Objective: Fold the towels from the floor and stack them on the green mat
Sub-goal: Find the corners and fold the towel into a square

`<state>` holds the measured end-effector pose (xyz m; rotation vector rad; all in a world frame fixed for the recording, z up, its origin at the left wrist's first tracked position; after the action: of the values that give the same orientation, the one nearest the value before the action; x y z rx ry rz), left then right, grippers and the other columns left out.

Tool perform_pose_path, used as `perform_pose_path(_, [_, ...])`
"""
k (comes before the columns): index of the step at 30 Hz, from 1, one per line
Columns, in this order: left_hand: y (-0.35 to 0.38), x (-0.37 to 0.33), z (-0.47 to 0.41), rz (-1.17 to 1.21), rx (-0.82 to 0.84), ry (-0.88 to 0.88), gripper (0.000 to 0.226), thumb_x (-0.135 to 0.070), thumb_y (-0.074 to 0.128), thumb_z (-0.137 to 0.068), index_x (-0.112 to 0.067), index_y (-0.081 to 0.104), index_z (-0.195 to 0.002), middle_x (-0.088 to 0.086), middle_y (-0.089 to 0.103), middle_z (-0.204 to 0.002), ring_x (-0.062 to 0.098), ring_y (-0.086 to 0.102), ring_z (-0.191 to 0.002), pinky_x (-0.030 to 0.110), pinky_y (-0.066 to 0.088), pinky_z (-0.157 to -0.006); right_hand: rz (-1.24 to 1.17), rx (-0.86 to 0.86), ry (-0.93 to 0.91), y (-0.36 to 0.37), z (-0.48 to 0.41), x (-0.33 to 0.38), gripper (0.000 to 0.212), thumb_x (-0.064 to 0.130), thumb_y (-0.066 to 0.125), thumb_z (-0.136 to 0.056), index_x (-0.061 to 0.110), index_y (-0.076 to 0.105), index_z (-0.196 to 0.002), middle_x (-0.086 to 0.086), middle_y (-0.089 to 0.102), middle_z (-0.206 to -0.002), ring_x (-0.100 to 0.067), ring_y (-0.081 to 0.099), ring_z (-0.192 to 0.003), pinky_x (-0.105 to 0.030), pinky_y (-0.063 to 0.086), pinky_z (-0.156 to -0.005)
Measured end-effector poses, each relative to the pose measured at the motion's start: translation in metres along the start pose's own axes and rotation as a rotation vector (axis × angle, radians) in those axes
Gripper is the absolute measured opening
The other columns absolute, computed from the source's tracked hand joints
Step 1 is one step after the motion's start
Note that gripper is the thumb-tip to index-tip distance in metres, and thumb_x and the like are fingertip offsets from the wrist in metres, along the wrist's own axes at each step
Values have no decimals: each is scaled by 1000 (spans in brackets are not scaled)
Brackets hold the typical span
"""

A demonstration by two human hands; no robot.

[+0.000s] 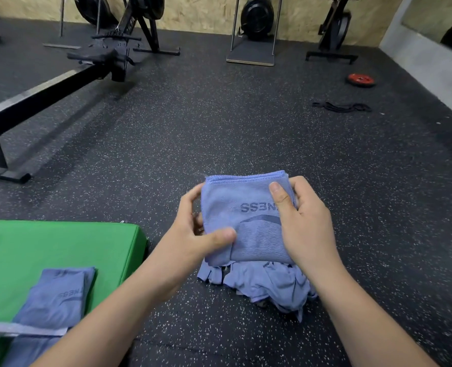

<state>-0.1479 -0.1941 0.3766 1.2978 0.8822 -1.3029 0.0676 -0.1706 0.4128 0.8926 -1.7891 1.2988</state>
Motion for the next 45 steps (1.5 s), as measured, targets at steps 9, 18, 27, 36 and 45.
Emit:
perform_pose_path(9, [-2,6,6,-381,-22,126,99,-11,90,-85,-53,33,-154,-11,64,-136,5,71,-115,25,57,-93,7,-24,2,2,-2,-4,34,51,56,-108,23,54,-87,-2,58,-76,-21,53,-69,-29,39,-59])
perform_pose_path(18, [-20,17,-4,-344,23,97,69,-1,68,-94,-36,41,-146,24,63,-106,42,57,-89,51,45,-83,-3,-32,36,-7,-8,-9,37,52,56,-108,23,53,-86,10,52,-70,-10,46,-65,-37,39,-63])
perform_pose_path(27, [-9,39,-9,216,-29,-220,83,-52,88,-78,-52,46,-151,-7,77,-123,16,65,-97,32,53,-78,-54,84,34,2,-6,-8,35,53,59,-106,22,59,-88,2,57,-72,-10,48,-66,-37,40,-64])
perform_pose_path(36, [-30,55,-12,342,-44,-273,46,-19,80,-95,-1,69,-136,22,73,-134,25,76,-105,35,66,-84,-17,178,32,30,0,-18,33,51,59,-106,22,55,-91,17,53,-68,-3,45,-62,-26,35,-58])
perform_pose_path(45, [-134,15,15,217,-211,-272,80,-1,89,-70,-11,59,-143,16,78,-121,23,77,-95,31,65,-76,-89,375,33,124,8,4,21,52,56,-107,31,57,-107,11,70,-83,-13,66,-78,-40,51,-72])
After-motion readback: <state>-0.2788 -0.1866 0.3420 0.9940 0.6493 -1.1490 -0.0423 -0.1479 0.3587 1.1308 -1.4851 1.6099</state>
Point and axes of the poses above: each hand's wrist, its own z-axis away from the middle knuckle, its own y-axis out of the palm, x = y × z, the point moved 5 cm from there along -z, towards the middle knuckle
